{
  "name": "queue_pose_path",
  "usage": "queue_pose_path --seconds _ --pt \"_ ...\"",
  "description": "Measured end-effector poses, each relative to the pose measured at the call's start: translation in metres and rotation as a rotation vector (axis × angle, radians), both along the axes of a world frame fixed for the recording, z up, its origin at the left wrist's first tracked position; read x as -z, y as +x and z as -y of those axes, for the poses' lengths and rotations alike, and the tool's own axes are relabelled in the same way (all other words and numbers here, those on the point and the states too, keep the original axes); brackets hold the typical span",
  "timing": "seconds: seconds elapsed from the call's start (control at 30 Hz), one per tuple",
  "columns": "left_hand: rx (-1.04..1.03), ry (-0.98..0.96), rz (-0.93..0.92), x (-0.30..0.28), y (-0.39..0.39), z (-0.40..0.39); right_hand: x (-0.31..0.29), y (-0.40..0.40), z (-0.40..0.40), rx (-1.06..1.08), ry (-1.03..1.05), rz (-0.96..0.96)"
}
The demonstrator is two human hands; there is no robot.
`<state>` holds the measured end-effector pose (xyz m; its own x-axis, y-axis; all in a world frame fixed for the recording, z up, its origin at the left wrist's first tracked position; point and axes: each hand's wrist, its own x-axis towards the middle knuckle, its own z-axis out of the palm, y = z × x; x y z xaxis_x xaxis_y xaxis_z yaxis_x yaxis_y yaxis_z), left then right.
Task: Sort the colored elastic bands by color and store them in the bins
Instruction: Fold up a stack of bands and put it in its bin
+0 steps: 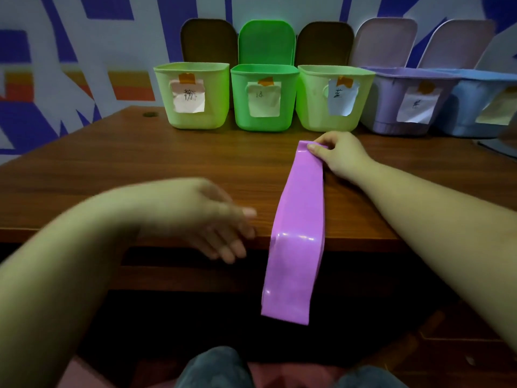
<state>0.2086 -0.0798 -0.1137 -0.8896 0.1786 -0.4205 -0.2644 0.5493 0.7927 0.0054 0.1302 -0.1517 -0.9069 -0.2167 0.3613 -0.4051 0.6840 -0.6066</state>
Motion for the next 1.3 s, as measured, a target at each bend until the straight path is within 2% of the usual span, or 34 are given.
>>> queue_pose_path --seconds 0.13,0.23,0.5,0.63,0.83,1.07,1.3 --pt "-0.197 0.034 -0.303 -0.009 -0.052 -0.004 0.006 -0.001 0.000 -0.013 -0.069 -0.050" --pt "-0.261 0.069 -0.392 0.007 -0.101 -0.018 0.007 -0.003 -0.001 -0.018 -0.092 -0.064" --pt "-0.177 0.152 -0.479 0.018 -0.178 -0.053 0.010 -0.004 0.001 -0.056 -0.140 -0.058" --pt "-0.138 0.122 -0.617 0.028 -0.194 -0.057 0.009 -0.005 -0.004 -0.065 -0.143 -0.060" --pt "-0.057 0.208 -0.657 0.031 -0.200 -0.056 0.004 -0.007 -0.006 -0.092 -0.110 -0.095" --pt "-0.100 0.300 -0.664 0.032 -0.197 -0.050 0.004 -0.005 -0.006 -0.120 -0.129 -0.081" --pt "-0.089 0.346 -0.613 0.030 -0.191 -0.047 0.002 -0.004 -0.009 -0.120 -0.275 0.008"
